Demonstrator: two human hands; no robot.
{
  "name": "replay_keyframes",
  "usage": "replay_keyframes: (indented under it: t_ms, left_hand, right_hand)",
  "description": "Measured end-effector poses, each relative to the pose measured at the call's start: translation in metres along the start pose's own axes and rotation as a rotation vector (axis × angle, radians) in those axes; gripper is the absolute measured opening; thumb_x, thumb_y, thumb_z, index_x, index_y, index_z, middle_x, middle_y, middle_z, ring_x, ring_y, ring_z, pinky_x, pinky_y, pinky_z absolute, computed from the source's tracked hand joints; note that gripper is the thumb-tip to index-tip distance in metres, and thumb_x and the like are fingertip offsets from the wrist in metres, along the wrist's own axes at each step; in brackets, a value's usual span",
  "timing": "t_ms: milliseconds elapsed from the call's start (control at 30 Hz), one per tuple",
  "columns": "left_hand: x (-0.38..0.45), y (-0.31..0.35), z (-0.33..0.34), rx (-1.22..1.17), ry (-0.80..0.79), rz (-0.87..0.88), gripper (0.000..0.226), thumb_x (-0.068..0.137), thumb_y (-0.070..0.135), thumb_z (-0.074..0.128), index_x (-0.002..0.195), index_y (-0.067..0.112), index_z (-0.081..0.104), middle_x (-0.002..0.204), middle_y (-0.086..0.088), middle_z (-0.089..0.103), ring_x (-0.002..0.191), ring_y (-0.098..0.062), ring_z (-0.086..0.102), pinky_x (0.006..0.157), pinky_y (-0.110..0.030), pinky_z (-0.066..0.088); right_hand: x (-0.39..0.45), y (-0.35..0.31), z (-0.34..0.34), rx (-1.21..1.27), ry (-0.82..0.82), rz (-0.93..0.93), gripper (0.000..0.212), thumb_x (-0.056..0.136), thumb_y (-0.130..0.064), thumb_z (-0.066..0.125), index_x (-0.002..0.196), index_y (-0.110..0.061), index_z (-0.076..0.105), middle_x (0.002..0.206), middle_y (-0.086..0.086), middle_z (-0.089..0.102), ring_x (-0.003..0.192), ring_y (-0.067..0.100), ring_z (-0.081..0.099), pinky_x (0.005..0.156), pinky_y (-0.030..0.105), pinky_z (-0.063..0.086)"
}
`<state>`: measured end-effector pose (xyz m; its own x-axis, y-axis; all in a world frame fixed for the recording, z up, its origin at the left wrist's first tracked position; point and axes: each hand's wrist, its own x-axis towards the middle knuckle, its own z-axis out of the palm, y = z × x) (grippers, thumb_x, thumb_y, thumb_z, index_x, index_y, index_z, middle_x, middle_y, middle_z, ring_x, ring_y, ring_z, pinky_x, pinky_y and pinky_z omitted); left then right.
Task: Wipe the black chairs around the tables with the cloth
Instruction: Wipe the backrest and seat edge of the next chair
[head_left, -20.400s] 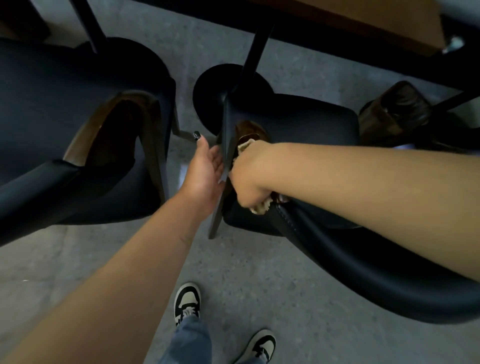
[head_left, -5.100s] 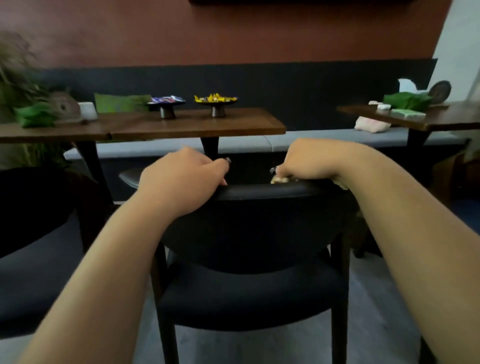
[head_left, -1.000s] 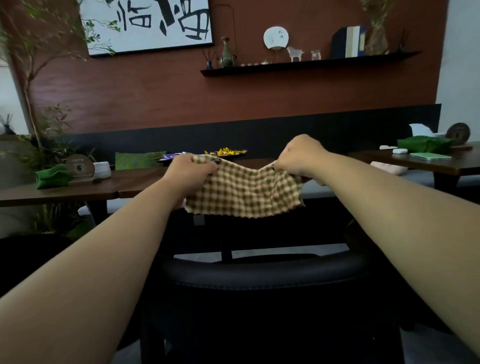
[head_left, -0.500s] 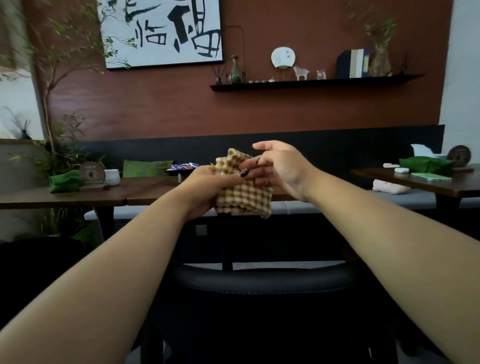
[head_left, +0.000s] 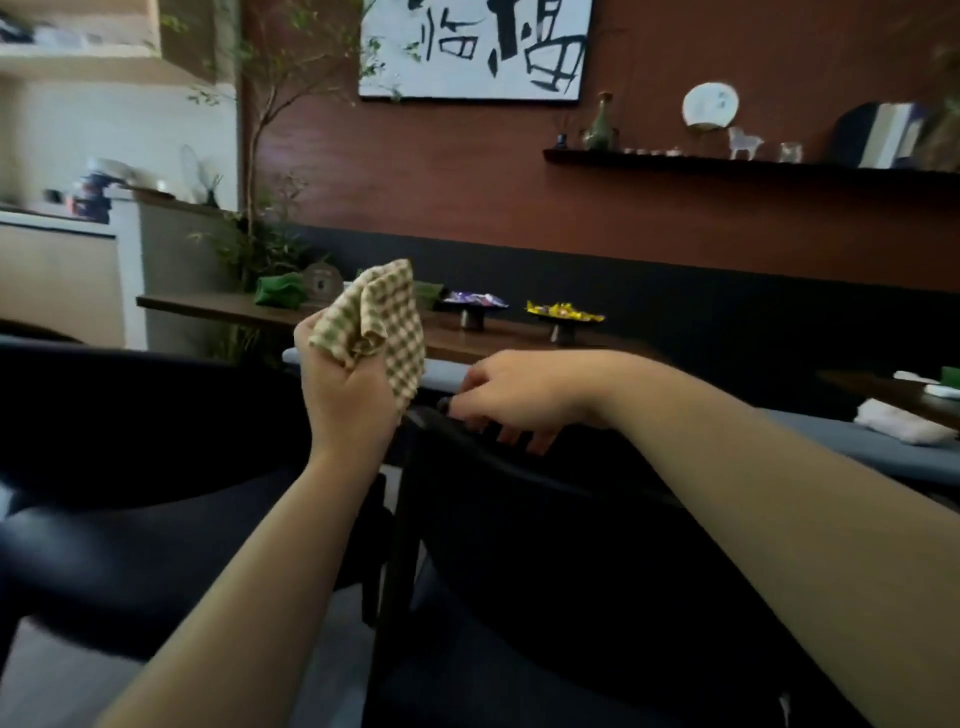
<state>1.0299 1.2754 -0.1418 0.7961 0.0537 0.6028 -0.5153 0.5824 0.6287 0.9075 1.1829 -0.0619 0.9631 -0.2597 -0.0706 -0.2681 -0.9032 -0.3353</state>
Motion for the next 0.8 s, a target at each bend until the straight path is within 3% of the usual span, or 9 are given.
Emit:
replay_keyframes:
  t_ms: [100,233,333,400,467,500,600,667,800]
  left_hand:
    - [-0.019,-0.024,-0.035,0.145,-0.019,0.027,0.044,0.092,0.014,0.048,0.135,0.013,0.054,0.135,0.0,0.059,0.126,-0.014,0.055,0.105,-0.044,0.046]
    - [-0.044,-0.065,-0.052,0.09,-0.035,-0.102,0.047,0.091,0.015,0.045,0.137,0.013,0.054,0.137,0.002,0.058,0.131,-0.015,0.05,0.112,-0.048,0.037]
    - [-0.056,-0.086,-0.04,0.033,-0.151,-0.2,0.041,0.095,0.023,0.046,0.133,0.014,0.057,0.135,-0.001,0.059,0.131,-0.016,0.05,0.114,-0.042,0.033]
    - [-0.062,-0.092,-0.026,0.029,-0.198,-0.263,0.033,0.097,0.031,0.045,0.126,0.027,0.06,0.124,0.011,0.064,0.121,-0.002,0.054,0.105,-0.024,0.04]
    - [-0.065,-0.095,-0.016,-0.038,-0.164,-0.35,0.026,0.101,0.035,0.044,0.12,0.031,0.06,0.116,0.016,0.065,0.115,0.002,0.056,0.095,-0.013,0.043]
    - [-0.066,-0.095,-0.014,-0.071,-0.132,-0.39,0.021,0.102,0.034,0.043,0.114,0.033,0.061,0.108,0.019,0.067,0.109,0.005,0.057,0.088,-0.007,0.043]
    - [-0.072,-0.091,-0.008,-0.086,-0.018,-0.44,0.017,0.102,0.039,0.044,0.09,0.036,0.056,0.073,0.037,0.064,0.078,0.021,0.057,0.062,0.005,0.038]
    - [-0.079,-0.087,-0.002,-0.127,0.008,-0.44,0.018,0.102,0.04,0.043,0.104,0.033,0.059,0.087,0.031,0.068,0.092,0.017,0.058,0.076,-0.001,0.041]
    - [-0.098,-0.075,0.004,-0.125,-0.026,-0.304,0.059,0.095,0.042,0.041,0.148,0.016,0.038,0.146,0.008,0.045,0.14,-0.008,0.035,0.117,-0.031,0.027]
  right_hand:
    - [0.023,-0.017,0.014,-0.266,-0.107,0.059,0.037,0.096,-0.049,0.043,0.109,-0.016,0.054,0.105,0.003,0.056,0.095,0.026,0.061,0.077,0.037,0.056]
    - [0.045,-0.018,0.021,-0.31,-0.098,0.094,0.043,0.096,-0.05,0.039,0.114,-0.013,0.052,0.114,0.009,0.054,0.096,0.031,0.061,0.071,0.036,0.055]
    - [0.051,-0.015,0.019,-0.138,-0.116,0.139,0.034,0.096,-0.047,0.042,0.095,-0.017,0.059,0.087,0.006,0.058,0.068,0.024,0.06,0.058,0.032,0.053]
    - [0.052,-0.011,0.021,0.013,-0.145,0.174,0.031,0.095,-0.042,0.046,0.095,-0.016,0.063,0.085,0.008,0.066,0.07,0.027,0.066,0.066,0.038,0.056]
    - [0.055,-0.005,0.027,0.136,-0.133,0.155,0.037,0.095,-0.04,0.046,0.119,-0.017,0.062,0.11,0.009,0.069,0.098,0.03,0.068,0.093,0.044,0.052]
    - [0.056,-0.004,0.03,0.186,-0.112,0.136,0.037,0.096,-0.038,0.045,0.123,-0.019,0.061,0.114,0.006,0.068,0.103,0.026,0.066,0.097,0.041,0.05]
    - [0.061,-0.009,0.037,0.128,0.015,0.102,0.032,0.098,-0.033,0.042,0.11,-0.017,0.067,0.112,-0.003,0.064,0.097,0.013,0.063,0.086,0.021,0.046]
    - [0.068,-0.009,0.04,0.1,0.132,0.13,0.03,0.1,-0.026,0.037,0.092,-0.014,0.064,0.104,0.004,0.061,0.084,0.013,0.055,0.068,0.022,0.039]
    - [0.073,-0.002,0.035,0.349,0.154,0.376,0.038,0.1,-0.037,0.032,0.08,-0.009,0.049,0.073,0.015,0.052,0.047,0.02,0.052,0.05,0.02,0.041]
